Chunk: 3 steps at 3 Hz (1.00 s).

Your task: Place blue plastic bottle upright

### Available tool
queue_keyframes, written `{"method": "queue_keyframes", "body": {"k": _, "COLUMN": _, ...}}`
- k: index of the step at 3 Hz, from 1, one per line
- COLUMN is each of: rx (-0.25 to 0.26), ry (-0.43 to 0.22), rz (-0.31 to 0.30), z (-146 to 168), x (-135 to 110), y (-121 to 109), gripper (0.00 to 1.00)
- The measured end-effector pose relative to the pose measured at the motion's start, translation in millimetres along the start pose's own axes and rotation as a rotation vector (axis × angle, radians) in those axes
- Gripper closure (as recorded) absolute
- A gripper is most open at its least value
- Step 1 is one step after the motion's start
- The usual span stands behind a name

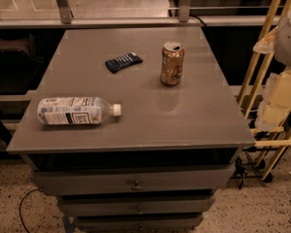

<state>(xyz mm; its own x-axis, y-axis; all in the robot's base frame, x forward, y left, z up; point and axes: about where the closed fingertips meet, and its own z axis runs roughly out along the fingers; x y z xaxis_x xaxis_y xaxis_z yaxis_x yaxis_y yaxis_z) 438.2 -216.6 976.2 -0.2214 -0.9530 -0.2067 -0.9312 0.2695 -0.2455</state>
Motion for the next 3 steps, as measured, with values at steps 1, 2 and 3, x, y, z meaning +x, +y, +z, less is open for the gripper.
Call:
{"method": "queue_keyframes", "body": {"k": 1, "rx": 0.003, "ry": -0.001, "rz": -0.003, "z": -0.3, "x": -1.5, "y": -0.4, "gripper": 0.00}}
{"method": "queue_keyframes", "body": {"k": 2, "rx": 0.017, "ry": -0.044, "rz": -0.044, "z": 13.1, "x": -43.1, "y": -10.3, "gripper": 0.00}}
{"method": "queue_keyframes", "body": {"k": 3, "rx": 0.007, "ry": -0.051, "rz": -0.060, "z": 17.2, "x": -49.9, "y": -8.0, "gripper": 0.00}}
